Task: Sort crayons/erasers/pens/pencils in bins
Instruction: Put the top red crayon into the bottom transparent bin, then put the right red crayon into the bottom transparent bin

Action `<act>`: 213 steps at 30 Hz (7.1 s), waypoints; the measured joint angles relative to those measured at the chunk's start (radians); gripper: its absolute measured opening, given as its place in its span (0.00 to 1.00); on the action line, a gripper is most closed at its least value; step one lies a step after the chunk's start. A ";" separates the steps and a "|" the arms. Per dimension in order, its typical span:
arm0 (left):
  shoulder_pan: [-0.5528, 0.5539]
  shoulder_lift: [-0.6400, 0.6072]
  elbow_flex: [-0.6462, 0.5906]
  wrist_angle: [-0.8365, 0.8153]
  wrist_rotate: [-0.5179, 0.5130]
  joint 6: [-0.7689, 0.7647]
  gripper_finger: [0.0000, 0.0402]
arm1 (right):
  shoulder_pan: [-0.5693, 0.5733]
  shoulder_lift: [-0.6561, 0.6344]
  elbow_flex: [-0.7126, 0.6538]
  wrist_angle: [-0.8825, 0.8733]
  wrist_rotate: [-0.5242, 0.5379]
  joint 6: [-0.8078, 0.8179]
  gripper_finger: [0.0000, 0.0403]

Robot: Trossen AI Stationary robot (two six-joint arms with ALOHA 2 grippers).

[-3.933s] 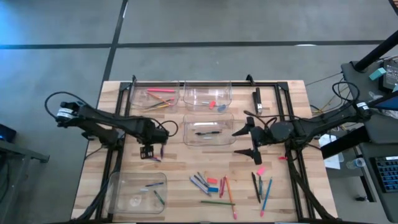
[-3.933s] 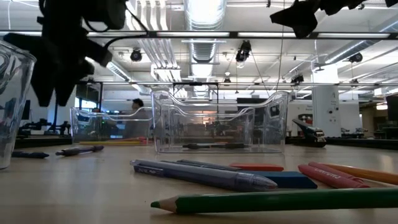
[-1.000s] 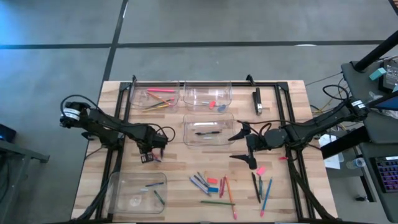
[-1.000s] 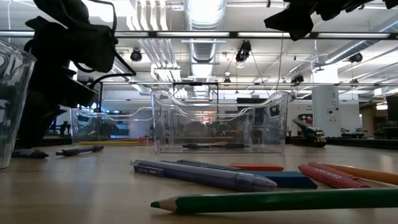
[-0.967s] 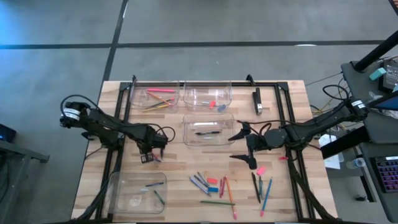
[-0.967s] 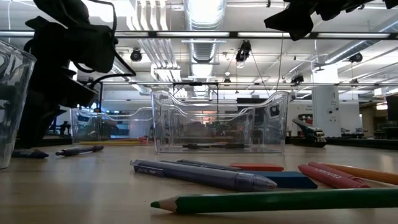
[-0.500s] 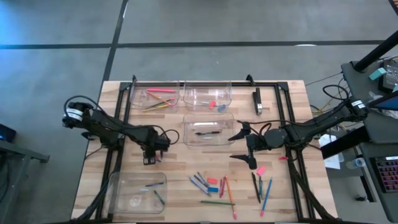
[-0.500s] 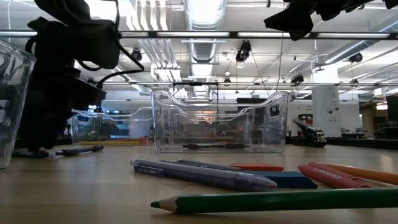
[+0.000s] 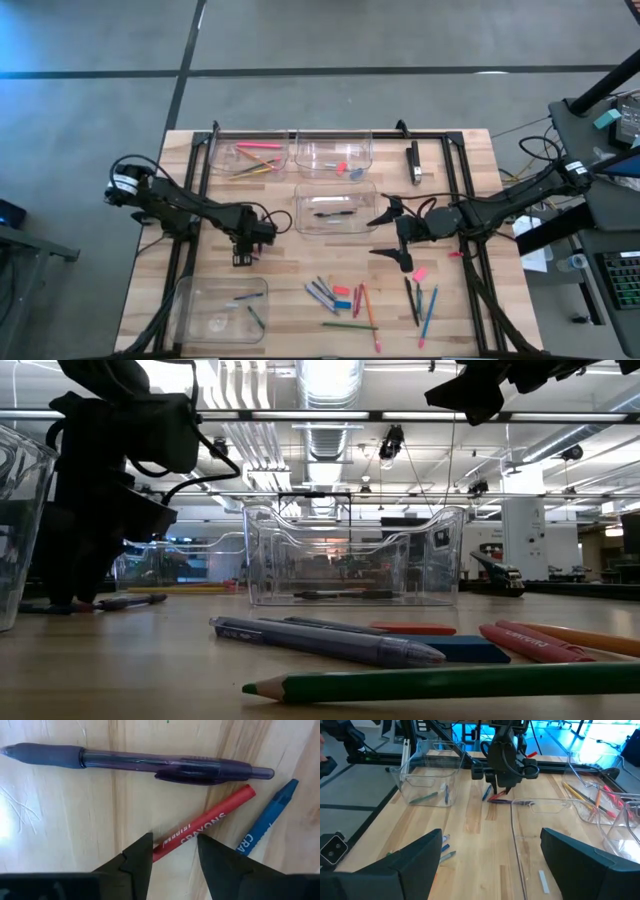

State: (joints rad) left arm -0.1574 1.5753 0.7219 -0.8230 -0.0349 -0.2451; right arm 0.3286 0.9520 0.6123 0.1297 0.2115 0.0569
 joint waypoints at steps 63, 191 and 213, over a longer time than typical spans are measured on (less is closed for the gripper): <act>-0.540 -0.105 0.576 -0.346 0.212 -0.724 0.06 | 0.000 0.000 -0.005 -0.019 0.000 0.011 0.81; -0.251 -0.175 -0.139 1.808 -0.562 0.223 0.35 | 0.090 0.770 0.231 -0.215 -0.183 -0.071 0.15; -0.251 -0.175 -0.140 1.807 -0.562 0.223 0.35 | 0.088 0.508 0.224 -0.421 -0.096 -0.035 0.05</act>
State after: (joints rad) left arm -0.4080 1.4002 0.5819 0.9844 -0.5972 -0.0219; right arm 0.4164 1.4596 0.8362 -0.2915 0.1152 0.0220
